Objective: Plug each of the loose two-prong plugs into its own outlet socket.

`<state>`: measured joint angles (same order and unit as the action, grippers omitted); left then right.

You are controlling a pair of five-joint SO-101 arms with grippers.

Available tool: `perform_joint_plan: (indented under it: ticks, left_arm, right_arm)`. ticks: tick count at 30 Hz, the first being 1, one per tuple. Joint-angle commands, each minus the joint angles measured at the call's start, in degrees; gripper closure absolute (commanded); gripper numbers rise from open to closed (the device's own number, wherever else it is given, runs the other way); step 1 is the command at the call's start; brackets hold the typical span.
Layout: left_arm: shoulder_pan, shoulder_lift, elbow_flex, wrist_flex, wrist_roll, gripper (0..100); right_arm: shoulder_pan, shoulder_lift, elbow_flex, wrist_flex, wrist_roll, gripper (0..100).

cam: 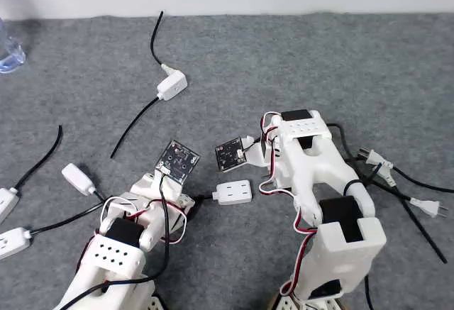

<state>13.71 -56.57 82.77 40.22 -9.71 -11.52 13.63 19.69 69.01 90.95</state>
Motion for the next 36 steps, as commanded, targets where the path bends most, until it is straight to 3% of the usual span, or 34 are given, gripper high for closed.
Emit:
perform_joint_plan:
  ticks: [1, 5, 15, 19, 24, 27, 36]
  left_arm:
    - [0.53, -0.70, -0.22, -1.58, 0.18, 76]
    - [0.53, -0.70, -0.22, -1.58, 0.18, 76]
    - [0.53, -0.70, -0.22, -1.58, 0.18, 76]
    - [0.53, -0.70, -0.22, -1.58, 0.18, 76]
    - [0.53, -0.70, -0.22, -1.58, 0.18, 76]
    - [0.53, -0.70, -0.22, -1.58, 0.18, 76]
    - [0.53, -0.70, -0.22, -1.58, 0.18, 76]
  right_arm:
    - [-1.19, 0.13, -1.14, 1.27, 0.44, 82.2]
    - [-1.10, 0.13, -1.32, 0.48, 1.41, 98.2]
    - [3.56, 0.75, -0.97, -5.32, 4.57, 99.1]
    - [1.19, 0.57, -1.23, -8.13, -3.69, 98.9]
    - [-0.92, 0.13, -2.11, -15.25, -22.24, 98.9]
    - [-0.75, 0.66, -3.25, -15.25, -26.46, 98.9]
    - [-0.84, 0.13, -1.85, -10.68, -18.81, 98.2]
